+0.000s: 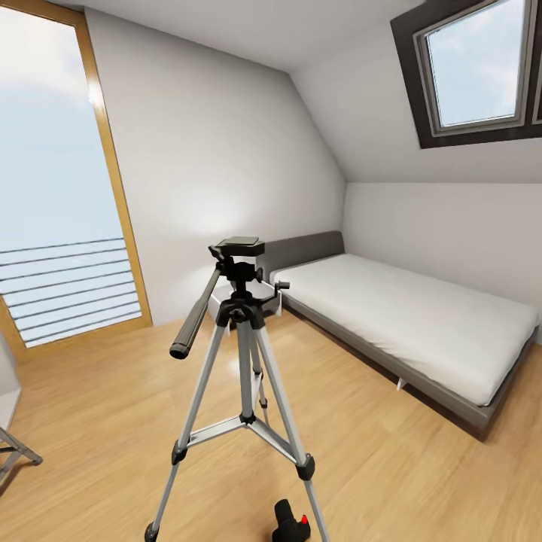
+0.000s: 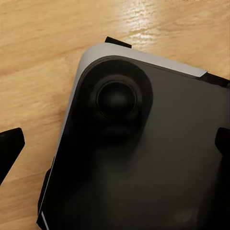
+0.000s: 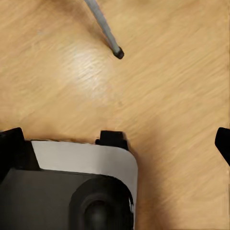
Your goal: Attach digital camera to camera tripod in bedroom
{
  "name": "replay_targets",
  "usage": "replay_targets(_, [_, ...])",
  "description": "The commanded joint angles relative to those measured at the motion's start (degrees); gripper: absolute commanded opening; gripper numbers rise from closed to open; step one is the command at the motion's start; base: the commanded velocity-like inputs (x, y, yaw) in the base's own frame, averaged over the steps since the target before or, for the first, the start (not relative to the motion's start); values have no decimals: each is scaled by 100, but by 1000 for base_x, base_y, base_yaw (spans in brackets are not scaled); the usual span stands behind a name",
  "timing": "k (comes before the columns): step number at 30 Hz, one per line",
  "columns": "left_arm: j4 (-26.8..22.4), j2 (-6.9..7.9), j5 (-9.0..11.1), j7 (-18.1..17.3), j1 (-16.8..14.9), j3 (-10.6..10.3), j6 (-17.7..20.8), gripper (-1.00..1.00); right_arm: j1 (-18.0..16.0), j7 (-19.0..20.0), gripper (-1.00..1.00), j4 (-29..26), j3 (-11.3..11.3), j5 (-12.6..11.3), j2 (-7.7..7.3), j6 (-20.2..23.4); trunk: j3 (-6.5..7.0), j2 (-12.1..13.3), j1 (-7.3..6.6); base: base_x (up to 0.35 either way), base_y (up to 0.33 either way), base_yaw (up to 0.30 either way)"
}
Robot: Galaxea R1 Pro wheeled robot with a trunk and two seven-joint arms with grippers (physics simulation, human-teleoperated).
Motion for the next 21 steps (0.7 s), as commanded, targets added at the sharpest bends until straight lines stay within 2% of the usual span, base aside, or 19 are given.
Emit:
replay_targets(1, [-7, -1, -5, -3, 1, 44, -7, 100, 5, 15, 100, -261, 9, 7, -3, 193, -6, -3, 0, 0, 0, 0])
replay_targets(2, [-7, -1, -5, 0, 1, 44, -7, 100, 5, 20, 100, -720, 11, 0, -3, 541, -6, -3, 0, 0, 0, 0])
replay_targets(4, [-7, -1, -5, 1, 1, 44, -9, 100, 5, 24, 100, -1199, 12, -6, 0, 914, -6, -3, 0, 0, 0, 0])
replay_targets(5, [-7, -3, -5, 2, 1, 44, -12, 100, 5, 29, 100, -1704, 13, -12, 6, 1298, -6, -3, 0, 0, 0, 0])
replay_targets(6, [-7, -4, -5, 2, 1, 44, -13, 100, 5, 34, 100, -1974, 11, -17, 11, 1488, -6, -3, 0, 0, 0, 0])
replay_targets(14, [-7, -12, -5, 3, 1, 44, -14, 100, 5, 98, 100, -4313, -7, -40, 55, 2832, -6, -3, 0, 0, 0, 0])
replay_targets(21, [-7, -23, -5, 3, 1, 44, -15, 100, 5, 159, 100, -5911, -2, -75, 61, 3916, -6, -3, 0, 0, 0, 0])
